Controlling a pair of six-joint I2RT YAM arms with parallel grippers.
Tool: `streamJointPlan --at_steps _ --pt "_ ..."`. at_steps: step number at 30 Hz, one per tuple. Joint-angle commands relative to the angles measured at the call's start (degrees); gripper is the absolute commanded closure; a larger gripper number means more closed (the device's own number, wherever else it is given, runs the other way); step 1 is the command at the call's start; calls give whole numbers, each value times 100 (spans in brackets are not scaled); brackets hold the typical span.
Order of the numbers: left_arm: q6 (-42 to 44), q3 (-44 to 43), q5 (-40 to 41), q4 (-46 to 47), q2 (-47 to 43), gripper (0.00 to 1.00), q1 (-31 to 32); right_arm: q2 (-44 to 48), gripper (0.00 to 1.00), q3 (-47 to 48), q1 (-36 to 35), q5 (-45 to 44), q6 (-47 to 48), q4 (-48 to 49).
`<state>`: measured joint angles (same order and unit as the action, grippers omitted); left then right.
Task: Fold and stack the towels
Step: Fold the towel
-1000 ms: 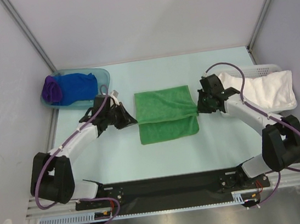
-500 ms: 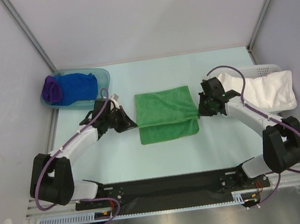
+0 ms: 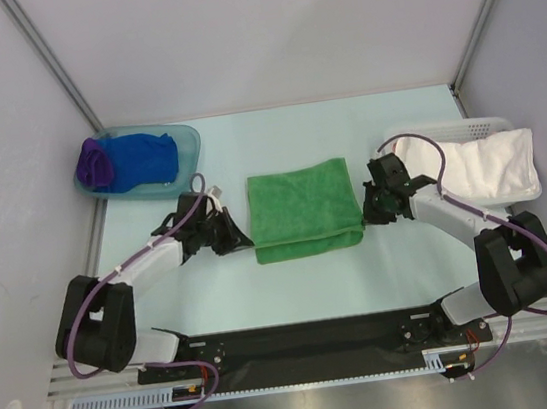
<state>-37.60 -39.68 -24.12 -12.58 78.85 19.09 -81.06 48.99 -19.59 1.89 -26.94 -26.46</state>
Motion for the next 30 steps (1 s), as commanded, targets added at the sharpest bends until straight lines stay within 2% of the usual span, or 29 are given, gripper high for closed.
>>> streamJointPlan --at_steps 1,27,29,30 --pt "-115 153 -128 370 130 100 138 11 100 -153 0 31 -92 246" --pt "-203 699 -110 537 359 99 235 336 98 -1049 -106 101 -321 448" --pt "-151 690 -146 511 394 91 244 406 96 -1120 -115 145 -373 457" --pt "-81 672 -146 459 412 87 244 433 92 -1155 -115 145 -391 449"
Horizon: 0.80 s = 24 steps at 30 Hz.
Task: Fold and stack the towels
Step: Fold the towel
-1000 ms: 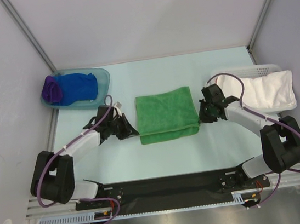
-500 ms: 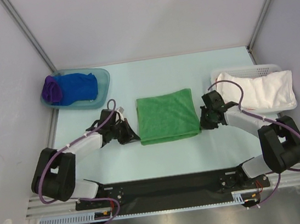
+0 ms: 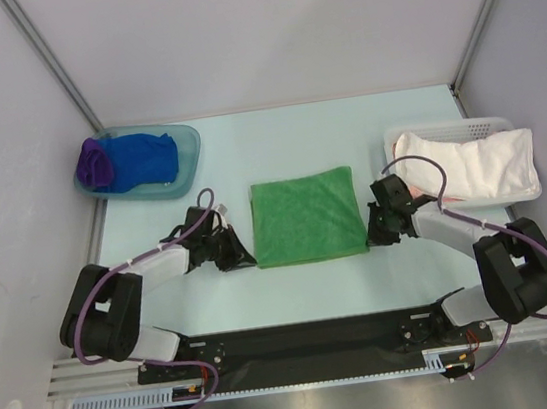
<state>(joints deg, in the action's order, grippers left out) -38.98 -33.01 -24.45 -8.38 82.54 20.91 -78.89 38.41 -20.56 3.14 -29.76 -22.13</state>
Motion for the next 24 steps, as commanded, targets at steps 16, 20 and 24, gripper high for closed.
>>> streamJointPlan --at_steps 16,20,24 --pt "584 -3130 1266 -1139 1164 51 -201 -1363 53 2591 315 -550 242 112" --pt "708 -4079 1505 -1087 2045 51 -455 -2208 53 3426 499 -709 278 148" --pt "708 -4564 1233 -1069 2705 48 -579 -2867 52 4085 631 -683 295 77"
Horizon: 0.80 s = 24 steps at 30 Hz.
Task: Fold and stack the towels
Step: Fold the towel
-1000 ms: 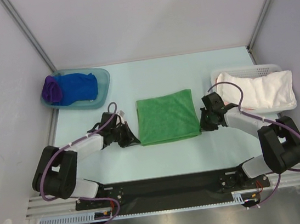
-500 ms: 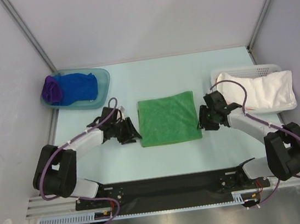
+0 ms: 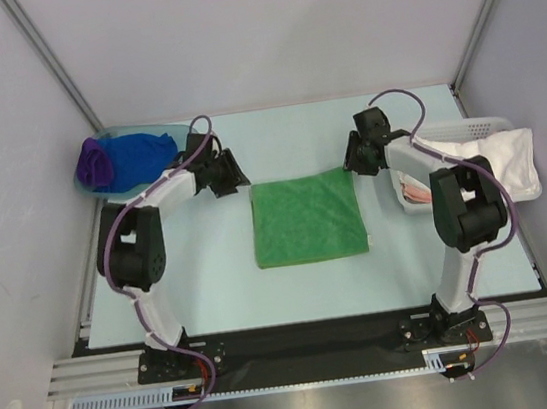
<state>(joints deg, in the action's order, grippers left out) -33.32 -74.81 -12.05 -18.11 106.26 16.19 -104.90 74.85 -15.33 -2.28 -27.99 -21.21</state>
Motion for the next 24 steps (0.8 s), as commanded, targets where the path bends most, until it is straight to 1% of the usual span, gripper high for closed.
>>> streamJointPlan --at_steps 1,4,8,11,16,18,20,21,24 --pt "124 -447 -68 -96 439 47 -133 -442 52 486 127 -115 127 3" --pt "107 -500 -350 228 641 45 -160 -688 51 636 145 -88 136 64" --pt "19 -684 -552 360 958 44 -168 -987 50 829 145 -79 145 65" --pt "-165 -580 -868 614 1107 44 -168 -1120 50 935 162 43 144 47" --pt "-324 -438 -1062 923 1265 45 -168 -1164 50 909 145 96 92 126" --pt "-394 -474 -1193 984 1353 49 -168 -1199 50 917 153 158 83 144" --pt "-464 -482 -1220 1107 1433 50 -168 -1234 52 944 162 184 48 144" --pt "-473 -491 -1212 1125 1450 53 -177 -1260 52 961 153 158 48 178" --pt "-421 -570 -1089 1073 1477 55 -177 -1366 52 1040 153 79 30 196"
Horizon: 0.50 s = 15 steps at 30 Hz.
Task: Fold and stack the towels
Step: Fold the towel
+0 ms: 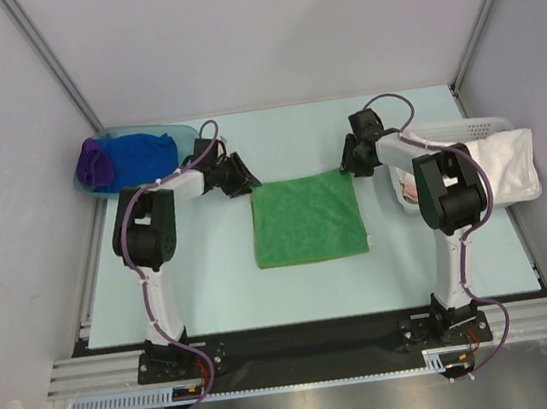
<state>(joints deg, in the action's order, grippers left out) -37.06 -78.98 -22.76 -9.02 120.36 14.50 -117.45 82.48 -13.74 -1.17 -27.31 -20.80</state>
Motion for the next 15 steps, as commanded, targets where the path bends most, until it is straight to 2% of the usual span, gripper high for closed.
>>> streamJointPlan --at_steps 1,4,12,15 --pt "-47 -153 -18 198 67 56 -9 -164 53 295 -6 -24 -46 190" --pt "-56 -214 -35 207 128 59 -9 -261 53 409 -15 -6 -99 208" --pt "-47 -337 -18 190 137 83 -61 -208 52 427 -85 -68 -161 392" --pt "119 -495 184 41 94 87 -70 -252 55 453 -85 -68 -161 427"
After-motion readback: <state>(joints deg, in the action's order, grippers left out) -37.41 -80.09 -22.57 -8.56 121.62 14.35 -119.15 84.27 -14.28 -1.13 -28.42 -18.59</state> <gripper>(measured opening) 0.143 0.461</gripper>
